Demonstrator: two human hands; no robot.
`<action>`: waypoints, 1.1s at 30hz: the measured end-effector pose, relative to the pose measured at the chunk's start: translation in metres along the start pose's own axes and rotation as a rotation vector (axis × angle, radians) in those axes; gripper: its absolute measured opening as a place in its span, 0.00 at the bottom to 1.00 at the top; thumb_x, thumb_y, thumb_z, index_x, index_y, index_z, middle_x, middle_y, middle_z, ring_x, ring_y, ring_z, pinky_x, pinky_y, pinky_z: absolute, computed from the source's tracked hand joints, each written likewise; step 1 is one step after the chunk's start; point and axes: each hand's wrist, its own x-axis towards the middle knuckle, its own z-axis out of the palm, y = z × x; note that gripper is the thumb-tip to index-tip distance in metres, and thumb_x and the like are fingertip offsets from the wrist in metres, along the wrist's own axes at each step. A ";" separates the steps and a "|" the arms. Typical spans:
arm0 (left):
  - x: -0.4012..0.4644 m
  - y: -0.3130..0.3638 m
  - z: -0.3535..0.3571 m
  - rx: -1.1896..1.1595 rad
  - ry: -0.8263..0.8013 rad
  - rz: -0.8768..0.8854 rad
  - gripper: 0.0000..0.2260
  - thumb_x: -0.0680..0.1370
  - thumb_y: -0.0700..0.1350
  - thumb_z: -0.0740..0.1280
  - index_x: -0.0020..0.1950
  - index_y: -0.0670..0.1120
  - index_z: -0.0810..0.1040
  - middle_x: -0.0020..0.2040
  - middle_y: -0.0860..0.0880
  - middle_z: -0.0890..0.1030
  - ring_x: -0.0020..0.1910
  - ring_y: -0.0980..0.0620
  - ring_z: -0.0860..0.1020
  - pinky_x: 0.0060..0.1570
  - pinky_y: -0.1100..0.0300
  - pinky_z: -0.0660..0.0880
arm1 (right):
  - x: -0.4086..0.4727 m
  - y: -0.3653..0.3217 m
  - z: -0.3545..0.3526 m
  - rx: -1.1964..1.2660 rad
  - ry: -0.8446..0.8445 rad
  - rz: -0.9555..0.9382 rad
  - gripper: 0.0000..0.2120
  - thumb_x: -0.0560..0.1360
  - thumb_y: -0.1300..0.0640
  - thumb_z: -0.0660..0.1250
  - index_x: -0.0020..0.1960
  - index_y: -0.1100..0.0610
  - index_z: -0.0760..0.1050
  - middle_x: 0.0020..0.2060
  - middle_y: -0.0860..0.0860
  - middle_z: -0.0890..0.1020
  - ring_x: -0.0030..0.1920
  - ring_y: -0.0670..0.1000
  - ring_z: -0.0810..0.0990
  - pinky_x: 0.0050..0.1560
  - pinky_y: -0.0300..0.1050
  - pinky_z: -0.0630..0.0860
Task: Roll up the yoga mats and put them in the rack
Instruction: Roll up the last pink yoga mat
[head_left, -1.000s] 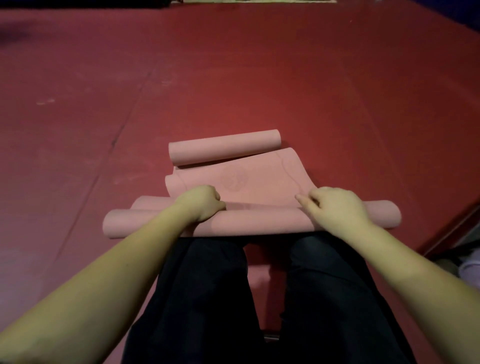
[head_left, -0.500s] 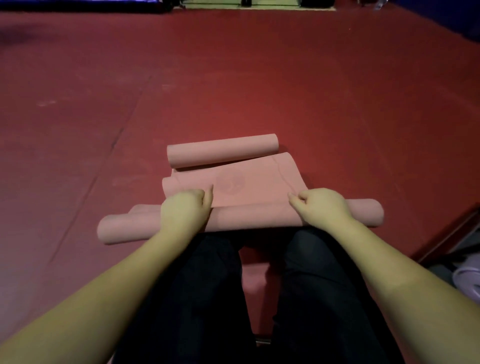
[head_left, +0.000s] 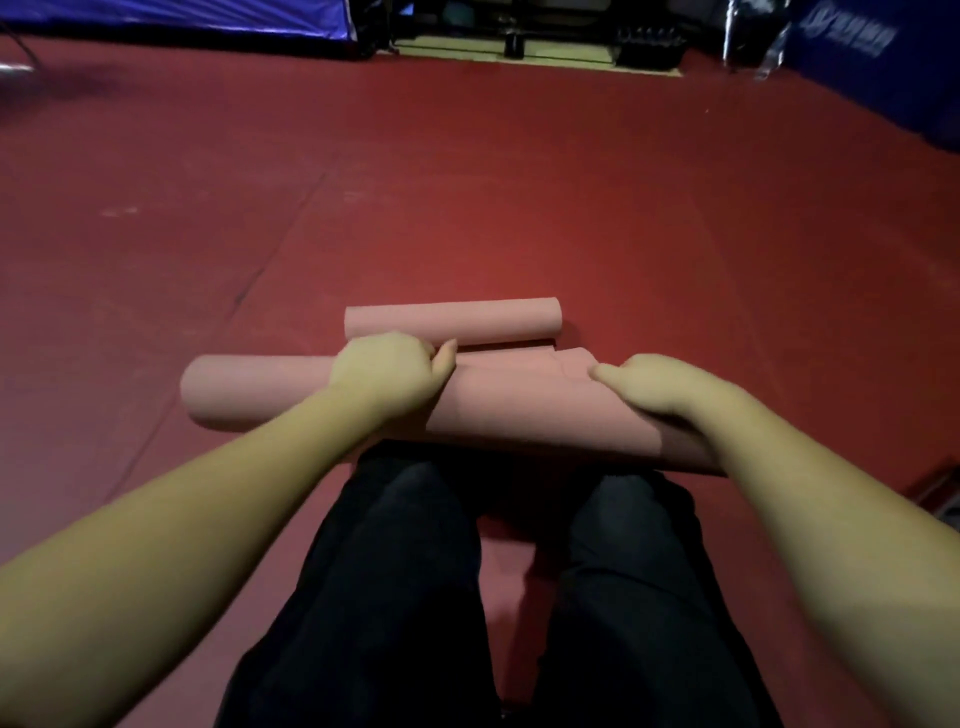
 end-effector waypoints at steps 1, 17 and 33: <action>0.002 0.001 -0.007 -0.005 -0.069 -0.012 0.27 0.83 0.60 0.48 0.48 0.45 0.82 0.52 0.41 0.83 0.53 0.39 0.80 0.49 0.52 0.72 | -0.002 0.000 -0.005 -0.008 -0.051 0.007 0.35 0.79 0.35 0.52 0.71 0.61 0.71 0.71 0.59 0.71 0.68 0.59 0.72 0.63 0.50 0.67; -0.050 0.002 0.040 -0.148 -0.480 -0.170 0.21 0.83 0.55 0.48 0.62 0.50 0.78 0.64 0.44 0.78 0.61 0.42 0.76 0.57 0.52 0.70 | -0.032 0.012 0.060 -0.171 0.211 -0.254 0.25 0.81 0.38 0.52 0.47 0.53 0.81 0.47 0.53 0.83 0.49 0.58 0.79 0.45 0.49 0.74; -0.030 -0.010 0.058 -0.013 -0.432 -0.239 0.23 0.81 0.55 0.51 0.64 0.42 0.75 0.65 0.41 0.76 0.63 0.41 0.70 0.61 0.50 0.65 | -0.033 0.007 0.088 -0.217 0.469 -0.196 0.24 0.77 0.38 0.54 0.32 0.54 0.67 0.37 0.54 0.82 0.42 0.60 0.80 0.38 0.48 0.67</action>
